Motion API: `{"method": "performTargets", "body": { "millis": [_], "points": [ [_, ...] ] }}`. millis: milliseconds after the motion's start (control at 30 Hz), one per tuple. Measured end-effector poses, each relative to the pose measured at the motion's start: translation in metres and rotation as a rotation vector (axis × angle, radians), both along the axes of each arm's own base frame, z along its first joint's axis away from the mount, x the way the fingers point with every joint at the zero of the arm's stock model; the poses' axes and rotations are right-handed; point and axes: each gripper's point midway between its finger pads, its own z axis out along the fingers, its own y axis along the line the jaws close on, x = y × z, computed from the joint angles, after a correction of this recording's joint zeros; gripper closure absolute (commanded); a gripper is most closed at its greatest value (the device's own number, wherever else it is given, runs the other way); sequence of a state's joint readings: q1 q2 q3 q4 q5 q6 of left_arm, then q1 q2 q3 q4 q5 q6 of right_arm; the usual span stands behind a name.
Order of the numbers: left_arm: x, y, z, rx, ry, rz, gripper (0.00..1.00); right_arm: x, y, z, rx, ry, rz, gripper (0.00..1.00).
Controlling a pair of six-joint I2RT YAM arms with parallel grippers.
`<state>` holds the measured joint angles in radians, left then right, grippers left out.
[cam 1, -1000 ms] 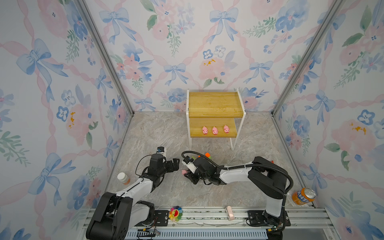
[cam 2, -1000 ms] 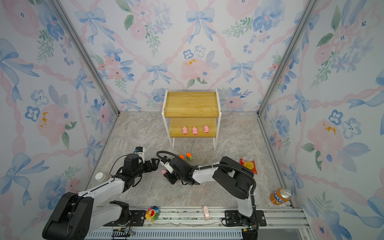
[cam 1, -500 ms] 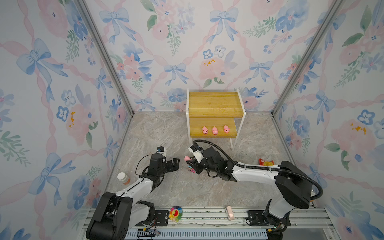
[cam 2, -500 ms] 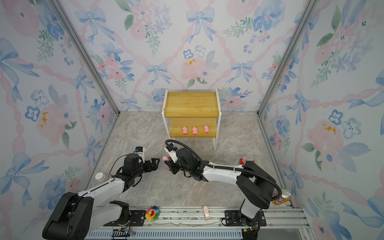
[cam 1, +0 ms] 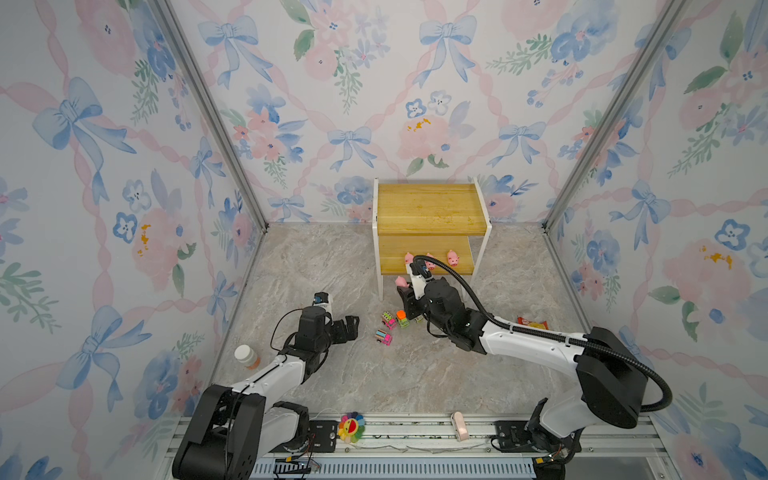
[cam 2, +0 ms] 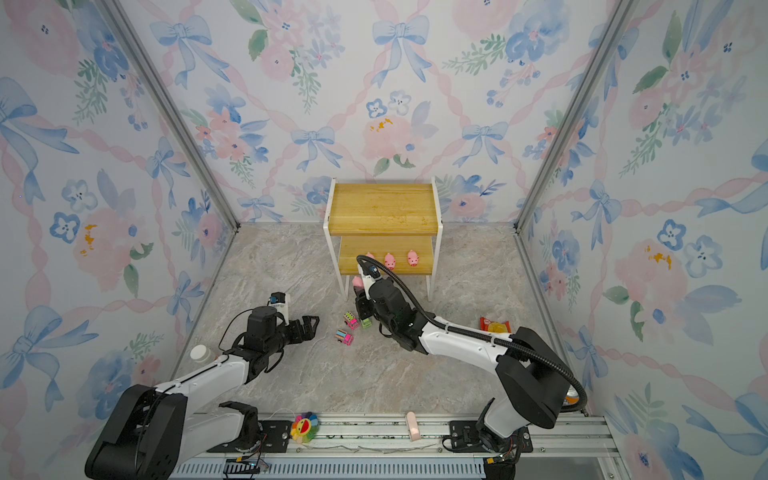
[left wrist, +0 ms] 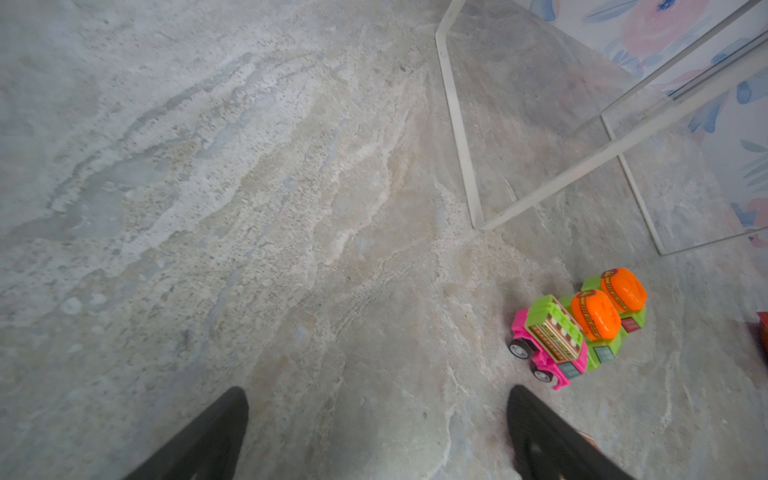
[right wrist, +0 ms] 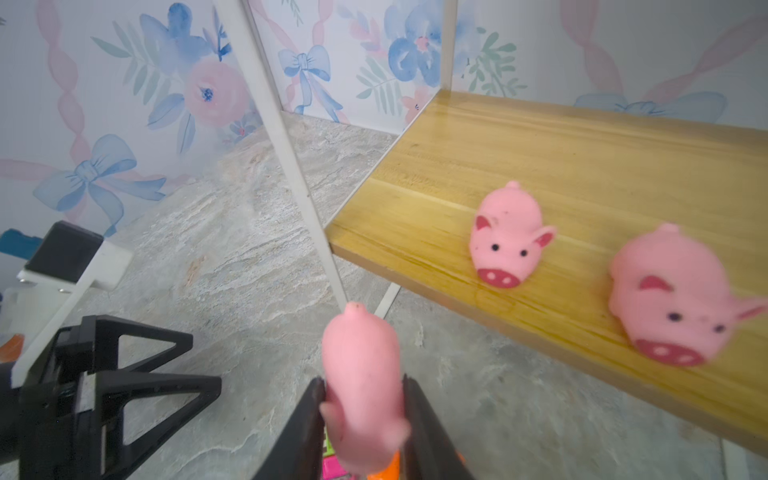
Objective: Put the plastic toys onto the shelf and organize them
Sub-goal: 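Lift the pink pig with the right gripper and carry it to the lower shelf, then set the pig at the end of the row and open the right gripper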
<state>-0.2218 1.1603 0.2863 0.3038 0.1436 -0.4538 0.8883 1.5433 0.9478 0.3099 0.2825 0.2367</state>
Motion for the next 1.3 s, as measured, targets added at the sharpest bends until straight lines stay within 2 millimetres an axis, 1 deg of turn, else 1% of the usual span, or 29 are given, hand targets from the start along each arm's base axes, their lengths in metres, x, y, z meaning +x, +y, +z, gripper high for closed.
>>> {"method": "performTargets", "body": {
  "millis": [100, 167, 300, 567, 700, 900, 1133, 1300],
  "points": [
    [0.000, 0.000, 0.000, 0.000, 0.000, 0.000, 0.02, 0.010, 0.000, 0.015, 0.024, -0.029, -0.028, 0.68],
    [0.000, 0.000, 0.000, -0.001, 0.000, -0.001, 0.02, 0.015, 0.004, 0.025, 0.045, -0.048, -0.035, 0.68],
    [0.000, 0.000, 0.000, -0.002, 0.000, -0.002, 0.02, 0.023, 0.009, 0.032, 0.068, -0.063, -0.053, 0.67],
    [0.001, -0.001, 0.001, -0.003, 0.000, -0.005, 0.02, 0.035, 0.010, 0.023, 0.071, -0.054, -0.119, 0.67],
    [0.003, -0.003, 0.000, -0.002, 0.006, -0.014, 0.02, 0.040, 0.017, 0.022, 0.070, -0.059, -0.143, 0.67],
    [0.003, -0.004, -0.003, 0.002, 0.018, -0.026, 0.02, 0.039, 0.027, 0.020, 0.066, -0.062, -0.157, 0.67],
    [0.006, -0.006, -0.001, 0.012, 0.007, -0.043, 0.02, 0.046, 0.026, 0.019, 0.080, -0.064, -0.205, 0.67],
    [0.006, -0.006, -0.002, 0.025, 0.009, -0.054, 0.02, 0.052, 0.029, 0.011, 0.080, -0.065, -0.235, 0.67]
  ]
}}
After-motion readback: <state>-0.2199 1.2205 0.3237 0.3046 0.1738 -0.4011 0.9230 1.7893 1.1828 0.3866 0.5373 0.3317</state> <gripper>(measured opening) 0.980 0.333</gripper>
